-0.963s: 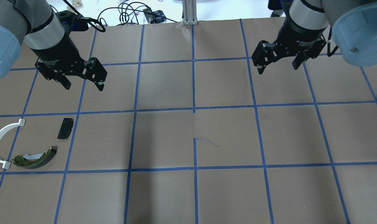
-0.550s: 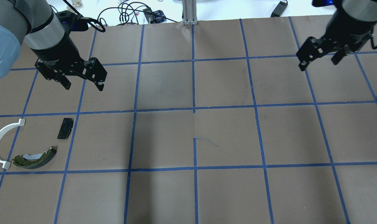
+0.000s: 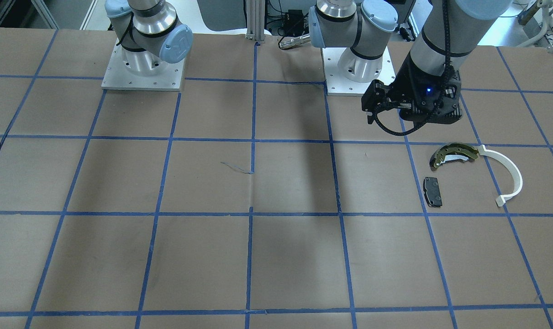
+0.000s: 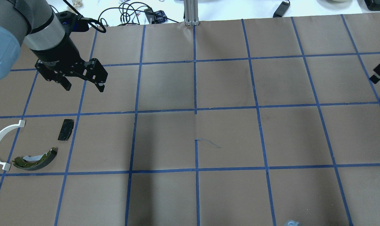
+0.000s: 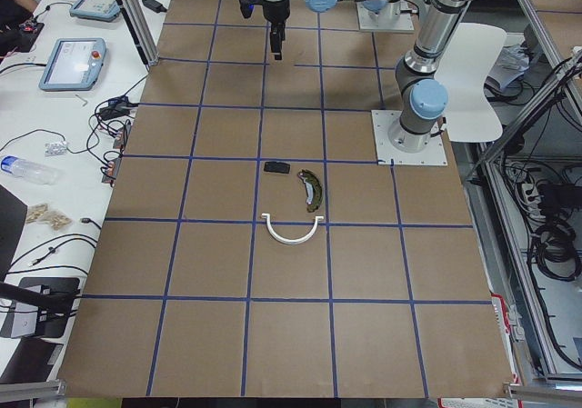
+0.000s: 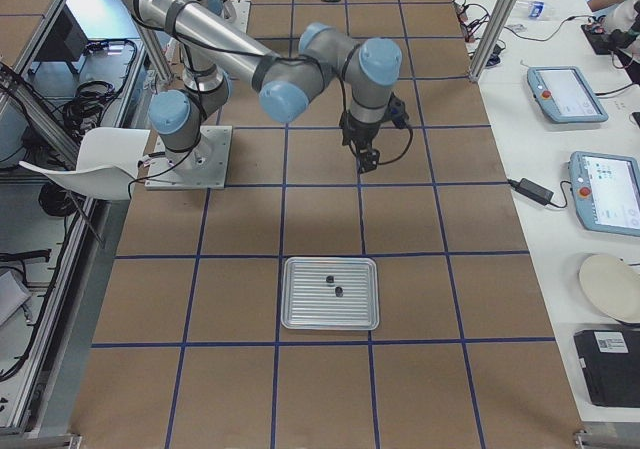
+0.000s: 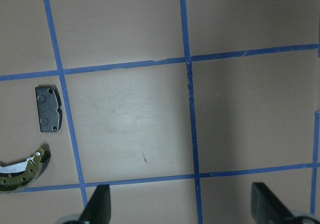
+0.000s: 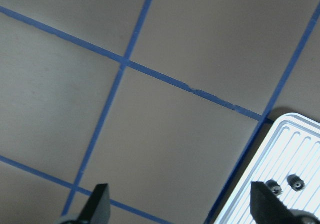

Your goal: Place bearing gear from tray to pile

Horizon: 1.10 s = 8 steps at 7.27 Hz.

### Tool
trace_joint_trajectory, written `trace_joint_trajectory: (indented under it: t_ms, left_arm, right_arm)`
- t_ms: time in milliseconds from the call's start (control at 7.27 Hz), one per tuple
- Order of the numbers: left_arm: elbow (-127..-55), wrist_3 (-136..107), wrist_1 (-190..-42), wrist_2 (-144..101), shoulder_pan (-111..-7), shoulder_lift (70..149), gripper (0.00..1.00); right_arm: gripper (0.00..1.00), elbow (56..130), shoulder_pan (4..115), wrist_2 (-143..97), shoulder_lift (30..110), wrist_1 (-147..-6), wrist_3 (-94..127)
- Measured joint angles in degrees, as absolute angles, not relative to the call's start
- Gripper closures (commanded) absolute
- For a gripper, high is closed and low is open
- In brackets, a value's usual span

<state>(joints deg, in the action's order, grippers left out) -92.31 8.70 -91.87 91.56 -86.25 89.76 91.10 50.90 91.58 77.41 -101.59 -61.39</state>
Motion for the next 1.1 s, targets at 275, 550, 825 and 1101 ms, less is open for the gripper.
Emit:
trace_joint_trajectory:
  t_ms: [275, 550, 825, 1101]
  left_arm:
    - [-92.29, 8.70, -91.79, 91.51, -86.28, 89.79, 0.00]
    - [-92.29, 8.70, -91.82, 91.50, -86.25, 89.78, 0.00]
    - [-92.30, 8.70, -91.81, 91.50, -86.02, 89.79, 0.00]
    - [-92.33, 8.87, -91.86, 91.55, -85.90, 89.78, 0.00]
  right_arm:
    - [0.00, 91.10, 44.28, 92.17, 69.39, -110.51, -63.40]
    - [0.08, 91.32, 40.92, 92.23, 64.84, -113.12, -59.91]
    - [0.08, 91.39, 38.56, 92.25, 61.18, -115.87, -53.38]
    - [0.10, 91.46, 38.11, 92.68, 58.32, -119.74, -46.91]
